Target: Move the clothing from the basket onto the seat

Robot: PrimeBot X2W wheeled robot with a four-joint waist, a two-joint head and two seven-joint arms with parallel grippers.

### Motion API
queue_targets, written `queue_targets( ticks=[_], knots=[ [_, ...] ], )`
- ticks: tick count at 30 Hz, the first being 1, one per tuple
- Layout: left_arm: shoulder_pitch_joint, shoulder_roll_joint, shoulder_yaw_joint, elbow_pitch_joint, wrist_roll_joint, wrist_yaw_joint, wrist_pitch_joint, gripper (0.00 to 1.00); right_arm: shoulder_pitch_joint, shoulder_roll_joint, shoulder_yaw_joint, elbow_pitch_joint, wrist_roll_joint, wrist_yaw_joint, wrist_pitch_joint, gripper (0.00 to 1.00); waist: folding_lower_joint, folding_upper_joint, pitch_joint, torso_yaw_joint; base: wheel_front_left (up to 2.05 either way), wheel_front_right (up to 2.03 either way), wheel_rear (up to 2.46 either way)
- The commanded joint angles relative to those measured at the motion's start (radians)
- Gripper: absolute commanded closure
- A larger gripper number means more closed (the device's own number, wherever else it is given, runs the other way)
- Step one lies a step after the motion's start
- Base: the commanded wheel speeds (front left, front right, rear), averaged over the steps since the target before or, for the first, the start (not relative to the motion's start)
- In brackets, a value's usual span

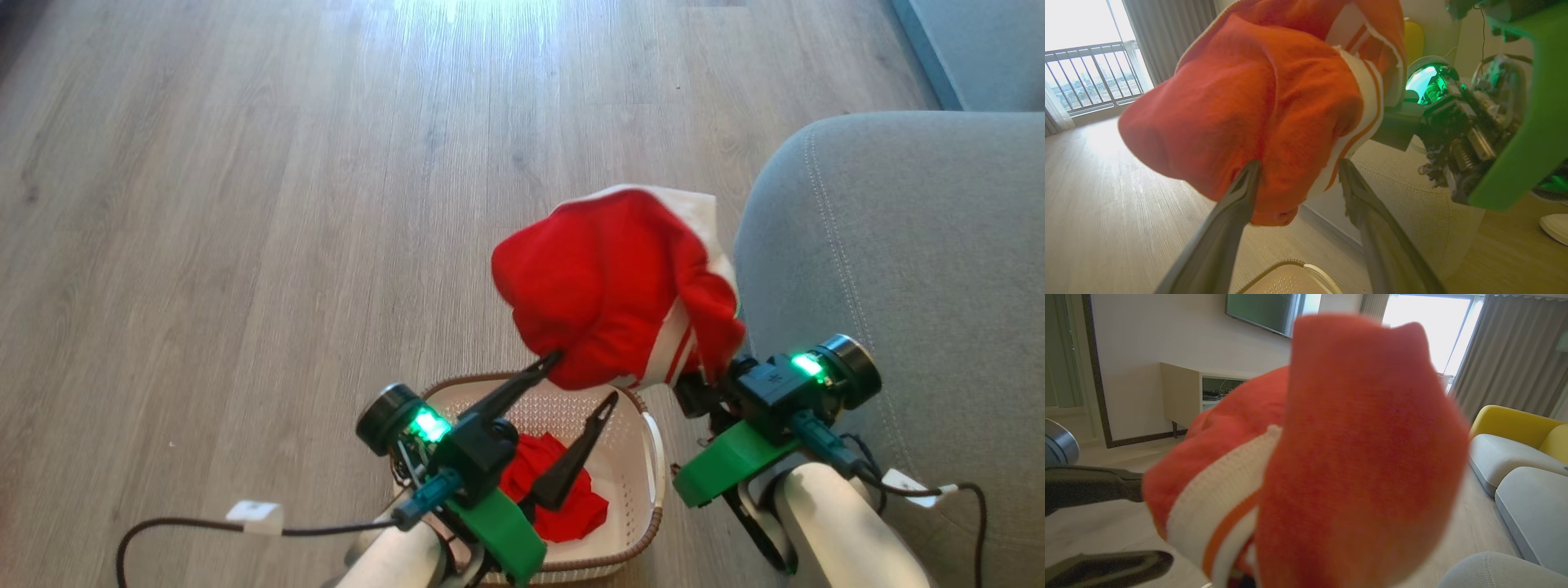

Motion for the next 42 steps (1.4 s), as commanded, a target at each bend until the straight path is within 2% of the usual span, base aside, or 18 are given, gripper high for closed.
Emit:
queue_targets(
  ticks=[1, 11, 25, 32, 42],
  knots=[
    [-0.037, -0.001, 0.046, -0.039, -0.003, 0.005, -0.004, 0.00, -0.010, 0.018, 0.000, -0.043, -0.006, 0.000, -0.007, 1.00, 0.0000, 0.0000, -0.001, 0.000, 0.00, 0.00, 0.00],
    [-0.005, 0.005, 0.103, -0.036, 0.020, 0.005, -0.004, 0.00, 0.019, 0.028, -0.113, -0.073, -0.027, 0.000, -0.007, 1.00, 0.0000, 0.0000, -0.004, -0.009, 0.00, 0.00, 0.00],
    [0.046, 0.018, 0.088, 0.002, 0.028, 0.000, -0.004, 0.00, 0.130, 0.009, -0.289, -0.121, -0.055, 0.000, -0.007, 1.00, 0.0000, 0.0000, 0.002, -0.018, 0.00, 0.00, 0.00],
    [0.072, 0.013, 0.107, 0.035, -0.017, -0.001, -0.004, 0.00, 0.169, 0.032, -0.368, -0.101, -0.049, 0.000, -0.007, 1.00, 0.0000, 0.0000, 0.008, -0.035, 0.00, 0.00, 0.00],
    [0.076, 0.022, 0.046, 0.074, -0.079, -0.002, -0.004, 0.00, 0.187, 0.048, -0.426, -0.054, -0.046, 0.000, -0.007, 1.00, 0.0000, 0.0000, 0.010, -0.040, 0.00, 0.00, 0.00]
  ],
)
